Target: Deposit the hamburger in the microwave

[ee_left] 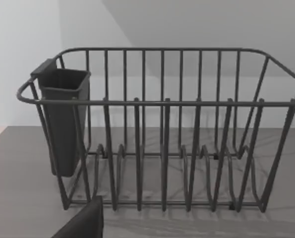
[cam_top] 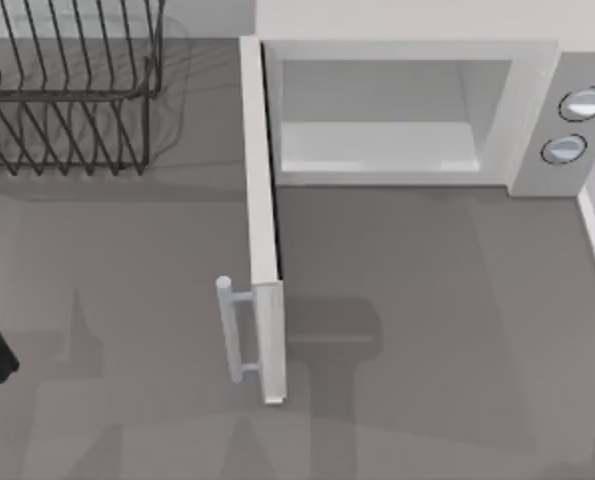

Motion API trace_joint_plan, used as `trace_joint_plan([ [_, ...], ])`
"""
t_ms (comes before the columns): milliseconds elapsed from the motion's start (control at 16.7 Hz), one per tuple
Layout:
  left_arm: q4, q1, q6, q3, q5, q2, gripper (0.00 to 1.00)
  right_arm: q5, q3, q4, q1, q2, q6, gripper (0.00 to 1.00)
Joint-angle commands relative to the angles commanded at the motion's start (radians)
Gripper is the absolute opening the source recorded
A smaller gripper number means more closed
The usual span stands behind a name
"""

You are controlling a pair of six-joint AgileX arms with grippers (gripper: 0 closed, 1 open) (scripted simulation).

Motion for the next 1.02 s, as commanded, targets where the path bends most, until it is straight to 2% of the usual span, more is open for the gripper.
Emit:
trace_joint_plan([
  [360, 0.000, 0.000, 0.000, 0.000, 0.000, 0.000, 1.00, 0.000, 0.000, 0.000, 0.000, 0.000, 0.000, 0.02],
  [840, 0.000, 0.000, 0.000, 0.000, 0.000, 0.000, 1.00, 0.000, 0.000, 0.000, 0.000, 0.000, 0.000, 0.00],
  [900, 0.000, 0.000, 0.000, 0.000, 0.000, 0.000, 1.00, 0.013, 0.043, -0.104, 0.005, -0.070, 0.032, 0.00],
  [1020, 0.000, 0.000, 0.000, 0.000, 0.000, 0.000, 1.00, 0.013, 0.056, -0.120, 0.004, -0.075, 0.030, 0.00],
])
